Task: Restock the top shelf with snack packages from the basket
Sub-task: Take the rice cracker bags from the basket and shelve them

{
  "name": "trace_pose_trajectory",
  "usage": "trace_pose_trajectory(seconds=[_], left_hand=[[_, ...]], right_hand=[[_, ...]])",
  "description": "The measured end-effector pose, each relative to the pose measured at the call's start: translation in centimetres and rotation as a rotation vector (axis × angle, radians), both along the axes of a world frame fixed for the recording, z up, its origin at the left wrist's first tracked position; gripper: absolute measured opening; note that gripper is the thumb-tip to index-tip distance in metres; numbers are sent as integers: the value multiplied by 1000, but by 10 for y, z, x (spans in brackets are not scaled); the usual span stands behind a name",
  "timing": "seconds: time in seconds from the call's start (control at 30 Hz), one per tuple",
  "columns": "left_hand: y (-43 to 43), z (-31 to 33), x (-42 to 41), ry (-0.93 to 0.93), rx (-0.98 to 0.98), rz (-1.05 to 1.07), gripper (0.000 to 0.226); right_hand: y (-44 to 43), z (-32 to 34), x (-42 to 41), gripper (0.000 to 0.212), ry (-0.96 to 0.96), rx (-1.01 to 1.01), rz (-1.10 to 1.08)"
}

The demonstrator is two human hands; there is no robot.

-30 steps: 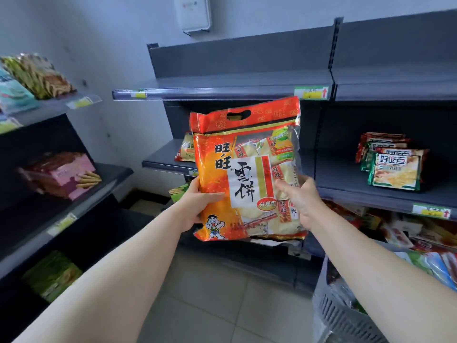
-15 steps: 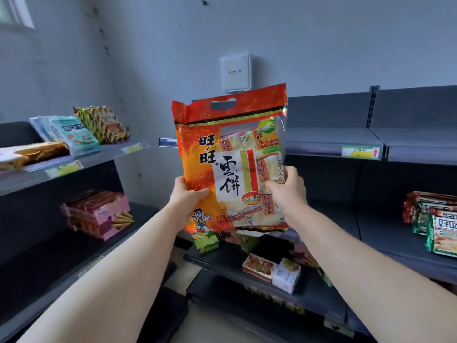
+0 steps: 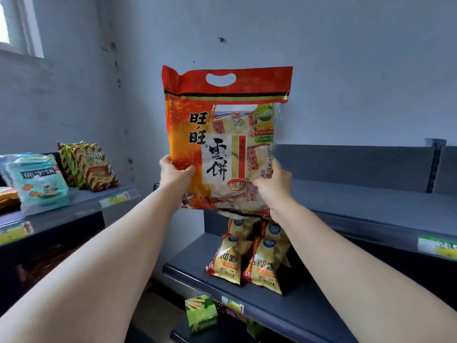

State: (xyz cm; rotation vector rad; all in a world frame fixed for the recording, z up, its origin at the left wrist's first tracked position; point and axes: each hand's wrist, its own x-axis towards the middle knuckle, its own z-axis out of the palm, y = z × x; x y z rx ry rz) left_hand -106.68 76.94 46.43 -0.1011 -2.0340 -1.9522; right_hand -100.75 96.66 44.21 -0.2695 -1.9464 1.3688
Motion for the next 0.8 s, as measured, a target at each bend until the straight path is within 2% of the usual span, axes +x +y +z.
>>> trace_pose_trajectory(seconds=[0.2,0.33,0.4,0.57,0.8], left_hand=[[8,18,-74,54,19,73,44],[17,23,-124,87,1,113,38],[21,19,-151,51,-21,112,42],[19,-2,-226,-38,-136,12,64],[16,0,-313,-33,-117,-59,66]], right_hand=[[9,18,-75,57,89,17,98],[6,15,-113,85,89,-6,133],[3,3,-134,91,58,-47,146],[-15,-21,-193,83,-26,86,16],[-34,-7,-261,69,-3,-51,56]])
